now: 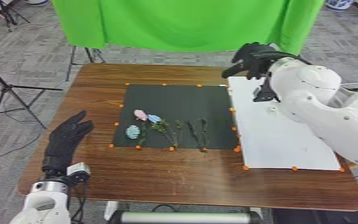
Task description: Arrange flowers
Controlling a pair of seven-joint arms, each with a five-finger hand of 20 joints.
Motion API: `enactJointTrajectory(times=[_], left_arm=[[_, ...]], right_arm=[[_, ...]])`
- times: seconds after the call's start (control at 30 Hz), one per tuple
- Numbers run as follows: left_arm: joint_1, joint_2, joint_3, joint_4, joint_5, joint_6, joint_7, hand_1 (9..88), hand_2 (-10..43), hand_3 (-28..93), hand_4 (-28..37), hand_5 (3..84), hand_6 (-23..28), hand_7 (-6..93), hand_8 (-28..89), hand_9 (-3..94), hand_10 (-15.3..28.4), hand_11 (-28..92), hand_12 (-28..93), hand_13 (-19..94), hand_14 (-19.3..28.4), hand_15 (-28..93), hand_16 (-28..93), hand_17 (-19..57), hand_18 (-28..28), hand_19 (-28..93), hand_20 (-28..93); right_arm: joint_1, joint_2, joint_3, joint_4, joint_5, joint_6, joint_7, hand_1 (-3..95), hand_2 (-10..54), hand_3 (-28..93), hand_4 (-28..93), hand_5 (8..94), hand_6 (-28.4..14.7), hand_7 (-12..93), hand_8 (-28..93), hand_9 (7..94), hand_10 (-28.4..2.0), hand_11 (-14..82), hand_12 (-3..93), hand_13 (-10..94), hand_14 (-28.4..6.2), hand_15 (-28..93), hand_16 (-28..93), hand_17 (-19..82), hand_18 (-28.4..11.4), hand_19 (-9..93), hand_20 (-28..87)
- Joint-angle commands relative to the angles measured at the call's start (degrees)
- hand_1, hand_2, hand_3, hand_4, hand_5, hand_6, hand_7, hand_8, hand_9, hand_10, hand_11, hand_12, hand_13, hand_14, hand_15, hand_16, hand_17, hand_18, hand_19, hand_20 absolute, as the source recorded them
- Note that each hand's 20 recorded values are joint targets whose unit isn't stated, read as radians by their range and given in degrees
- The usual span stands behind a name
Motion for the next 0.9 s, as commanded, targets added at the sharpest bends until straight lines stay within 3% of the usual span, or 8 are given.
enactJointTrajectory(times=[0.03,0.53,0.9], left_arm=[[0.6,-0.9,0.36,-0.16,0.47,-0.66,-0.1,24.0,-9.5,73,-24.1,43.6,-0.6,13.4,-8,46.1,12.6,17,10,39,15.4,13,-1,8.5,11.6,3,17],[0.78,-1.55,0.61,-0.22,0.49,-0.61,0.13,24.0,-9.5,73,-24.1,43.7,-0.6,13.4,-8,46.1,12.7,17,10,39,15.5,13,0,8.5,11.6,3,17],[1.23,-1.81,0.53,-0.42,0.41,-0.43,0.13,24.2,-9.5,73,-23.9,43.7,-0.8,13.5,-8,46.0,12.7,17,10,39,15.5,13,-1,8.5,11.6,3,17]], right_arm=[[-6.79,3.46,1.78,3.45,-1.21,-1.95,2.34,22.3,-9.5,64,-16,51.4,0.0,12,-7,58.4,-16.4,9.4,18.7,79,-8.2,66,28,53,-19.0,93,52],[-13.42,6.54,5.71,2.78,-2.32,-1.57,3.29,24.3,-9.5,65,-16,53.4,0.5,13,-8,61.2,-15.6,10.9,18.4,80,-8.1,66,28,53,-19.3,93,53],[-17.99,5.93,7.31,3.85,-4.63,1.96,5.05,27.4,-9.5,67,-16,53.6,0.6,14,-8,61.2,-15.6,11.7,18.8,81,-7.6,66,28,54,-18.8,93,52]])
